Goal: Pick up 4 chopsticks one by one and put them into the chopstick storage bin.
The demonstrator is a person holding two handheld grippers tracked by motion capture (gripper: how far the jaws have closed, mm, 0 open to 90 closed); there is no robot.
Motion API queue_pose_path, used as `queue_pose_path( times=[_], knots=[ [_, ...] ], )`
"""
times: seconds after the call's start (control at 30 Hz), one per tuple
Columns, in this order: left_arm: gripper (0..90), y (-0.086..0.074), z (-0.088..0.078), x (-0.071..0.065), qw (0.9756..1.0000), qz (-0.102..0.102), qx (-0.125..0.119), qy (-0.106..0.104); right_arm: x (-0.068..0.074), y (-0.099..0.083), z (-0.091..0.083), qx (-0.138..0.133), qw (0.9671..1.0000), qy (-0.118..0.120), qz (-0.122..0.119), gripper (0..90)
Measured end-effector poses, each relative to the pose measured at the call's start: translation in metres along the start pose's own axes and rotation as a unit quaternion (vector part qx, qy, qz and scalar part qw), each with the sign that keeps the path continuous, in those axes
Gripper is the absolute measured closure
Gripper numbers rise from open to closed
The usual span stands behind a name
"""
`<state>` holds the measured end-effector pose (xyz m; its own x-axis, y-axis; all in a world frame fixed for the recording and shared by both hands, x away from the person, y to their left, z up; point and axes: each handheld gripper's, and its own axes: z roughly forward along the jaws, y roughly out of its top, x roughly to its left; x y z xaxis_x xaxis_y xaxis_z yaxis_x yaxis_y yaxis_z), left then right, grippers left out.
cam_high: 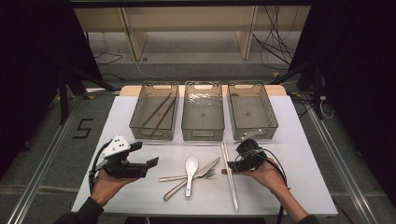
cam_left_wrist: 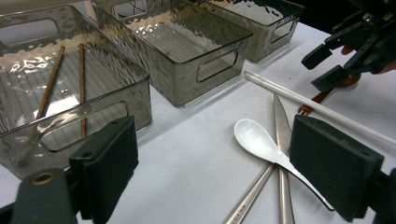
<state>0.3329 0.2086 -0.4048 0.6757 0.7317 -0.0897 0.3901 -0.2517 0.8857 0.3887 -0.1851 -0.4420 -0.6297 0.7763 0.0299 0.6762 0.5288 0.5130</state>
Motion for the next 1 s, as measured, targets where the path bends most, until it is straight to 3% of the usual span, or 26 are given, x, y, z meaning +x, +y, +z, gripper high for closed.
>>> queue_pose_path(
  times=[0.3, 1.0],
  knots=[
    [15.1, -0.001, 0.002, -0.001, 1.0000, 0.005, 0.006, -0.001, 0.004, 0.004, 0.013, 0.034, 0.9993, -0.004, -0.010, 35.2],
    [15.1, -0.001, 0.002, 0.000, 0.9999, 0.006, 0.009, 0.001, 0.001, 0.005, 0.022, 0.067, 0.9976, -0.007, -0.014, 42.4]
  ],
)
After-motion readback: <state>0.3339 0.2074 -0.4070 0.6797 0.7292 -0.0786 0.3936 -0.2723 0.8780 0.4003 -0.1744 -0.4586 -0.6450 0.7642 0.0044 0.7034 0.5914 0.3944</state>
